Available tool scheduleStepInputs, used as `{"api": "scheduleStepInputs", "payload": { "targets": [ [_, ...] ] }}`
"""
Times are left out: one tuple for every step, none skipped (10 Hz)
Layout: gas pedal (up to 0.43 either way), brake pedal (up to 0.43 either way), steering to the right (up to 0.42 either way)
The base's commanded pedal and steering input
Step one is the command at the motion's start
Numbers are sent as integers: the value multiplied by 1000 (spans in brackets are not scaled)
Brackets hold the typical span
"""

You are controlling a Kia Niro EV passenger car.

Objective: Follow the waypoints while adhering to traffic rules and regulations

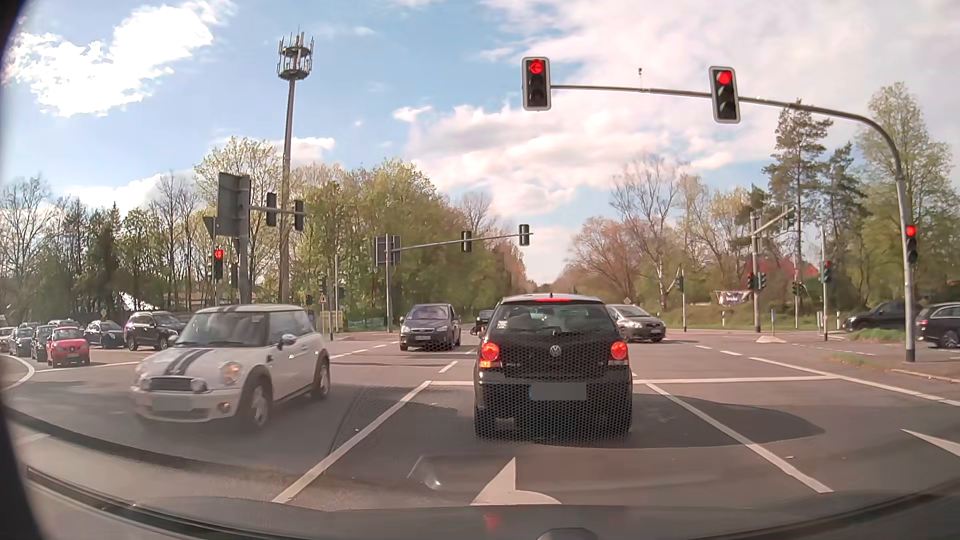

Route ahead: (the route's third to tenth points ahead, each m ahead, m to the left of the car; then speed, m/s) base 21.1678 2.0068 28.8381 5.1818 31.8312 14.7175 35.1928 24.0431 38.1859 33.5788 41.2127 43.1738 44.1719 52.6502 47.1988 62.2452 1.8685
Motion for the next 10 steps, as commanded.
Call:
{"api": "scheduleStepInputs", "payload": {
  "targets": [
    [0,159,8],
    [0,159,6],
    [0,165,4],
    [0,165,4],
    [0,171,3],
    [0,171,3],
    [0,177,3],
    [0,177,3],
    [0,171,3],
    [0,177,3]
  ]
}}
